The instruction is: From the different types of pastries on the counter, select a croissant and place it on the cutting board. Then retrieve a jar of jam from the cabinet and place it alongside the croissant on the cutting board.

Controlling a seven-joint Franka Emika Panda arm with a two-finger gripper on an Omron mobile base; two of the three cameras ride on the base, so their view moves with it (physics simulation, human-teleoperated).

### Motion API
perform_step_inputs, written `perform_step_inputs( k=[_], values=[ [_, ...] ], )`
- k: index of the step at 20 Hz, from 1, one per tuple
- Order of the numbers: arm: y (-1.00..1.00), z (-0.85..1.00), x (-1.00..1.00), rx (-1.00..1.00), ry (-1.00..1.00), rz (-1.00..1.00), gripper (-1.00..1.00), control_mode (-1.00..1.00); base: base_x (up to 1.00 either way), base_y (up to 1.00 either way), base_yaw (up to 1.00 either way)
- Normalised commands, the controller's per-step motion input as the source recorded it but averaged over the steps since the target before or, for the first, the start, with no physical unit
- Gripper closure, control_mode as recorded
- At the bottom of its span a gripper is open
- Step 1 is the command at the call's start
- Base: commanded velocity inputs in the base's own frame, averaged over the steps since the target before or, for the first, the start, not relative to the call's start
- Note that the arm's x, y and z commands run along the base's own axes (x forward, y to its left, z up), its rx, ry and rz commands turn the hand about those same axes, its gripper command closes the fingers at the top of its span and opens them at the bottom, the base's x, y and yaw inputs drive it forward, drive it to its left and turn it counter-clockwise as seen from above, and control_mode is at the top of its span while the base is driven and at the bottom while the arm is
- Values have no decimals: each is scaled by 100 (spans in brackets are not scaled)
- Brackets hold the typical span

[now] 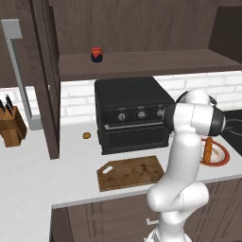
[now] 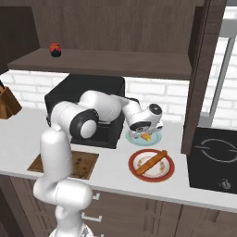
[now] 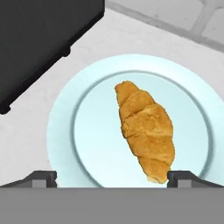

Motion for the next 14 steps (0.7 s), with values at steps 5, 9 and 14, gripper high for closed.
perform_step_inputs(
  k=[5, 9, 14],
  values=[
    [0, -30, 23, 0, 1, 7, -100, -100, 0, 0, 0],
    [0, -20, 32, 0, 0, 2, -100, -100, 0, 0, 0],
    [0, -16, 32, 0, 0, 0, -100, -100, 0, 0, 0]
  ],
)
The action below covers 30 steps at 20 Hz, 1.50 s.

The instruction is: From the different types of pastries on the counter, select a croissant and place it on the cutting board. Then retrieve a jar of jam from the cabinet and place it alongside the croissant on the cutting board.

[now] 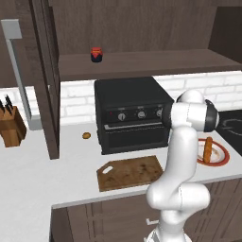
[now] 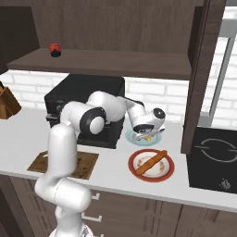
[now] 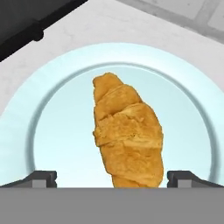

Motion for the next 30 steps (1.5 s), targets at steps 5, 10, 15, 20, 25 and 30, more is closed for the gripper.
perform_step_inputs(
  k=[5, 10, 15, 20, 25, 30],
  values=[
    [0, -16, 31, 0, 0, 0, -100, -100, 0, 0, 0],
    [0, -27, 39, 0, 1, 0, -100, -100, 0, 0, 0],
    [0, -32, 43, 0, 3, 0, -100, -100, 0, 0, 0],
    [6, -35, 34, 0, 3, 0, 100, -100, 0, 0, 0],
    [1, -30, -2, 0, 1, 0, 100, -100, 0, 0, 0],
    [0, 0, -47, 8, -3, 1, 100, -100, 0, 0, 0]
  ],
)
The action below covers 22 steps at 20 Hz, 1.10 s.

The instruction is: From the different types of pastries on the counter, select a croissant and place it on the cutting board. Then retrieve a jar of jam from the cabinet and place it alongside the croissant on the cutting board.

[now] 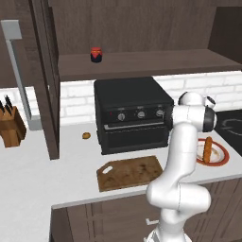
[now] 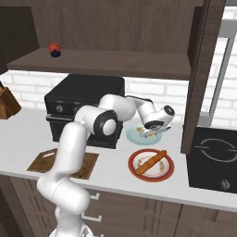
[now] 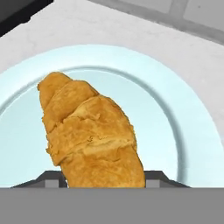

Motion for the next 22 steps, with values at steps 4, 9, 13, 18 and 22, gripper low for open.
perform_step_inputs(
  k=[4, 9, 13, 18, 22],
  values=[
    [0, 1, -71, 17, -6, 2, 100, -100, 0, 0, 0],
    [0, 34, -90, 14, -15, 6, 100, -100, 0, 0, 0],
    [0, 59, -91, 7, -18, 11, 100, -100, 0, 0, 0],
    [0, 65, -100, 2, -19, 15, 100, -100, 0, 0, 0],
    [21, 59, -88, 3, -12, 22, 100, -100, 0, 0, 0]
  ],
)
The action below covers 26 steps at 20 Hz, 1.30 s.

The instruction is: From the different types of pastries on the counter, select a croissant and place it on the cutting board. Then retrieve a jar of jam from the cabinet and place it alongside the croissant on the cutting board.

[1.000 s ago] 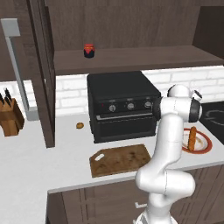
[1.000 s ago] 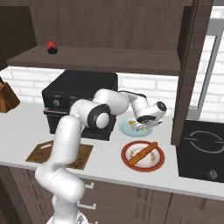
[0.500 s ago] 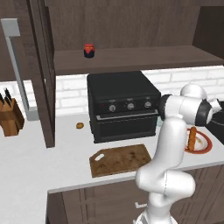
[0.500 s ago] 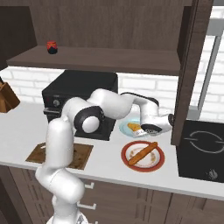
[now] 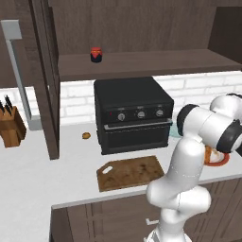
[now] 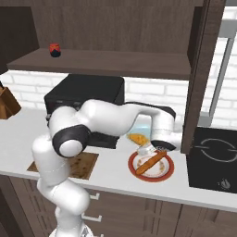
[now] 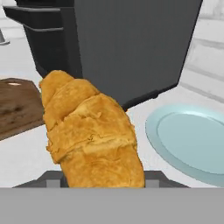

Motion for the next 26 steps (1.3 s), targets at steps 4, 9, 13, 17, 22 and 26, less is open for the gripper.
perform_step_inputs(
  k=[4, 9, 13, 17, 22, 26],
  values=[
    [80, 30, -39, 0, -4, 29, 100, -100, 0, 0, 0],
    [100, 6, -1, -5, -2, 32, 100, -100, 0, 0, 0],
    [100, 0, -54, -18, -14, 24, 100, -100, 0, 0, 0],
    [100, 0, -98, -15, -22, 10, 100, -100, 0, 0, 0],
    [100, 0, -80, -18, -27, 0, 100, -100, 0, 0, 0],
    [84, 0, -5, -18, -15, -5, 100, -100, 0, 0, 0]
  ],
)
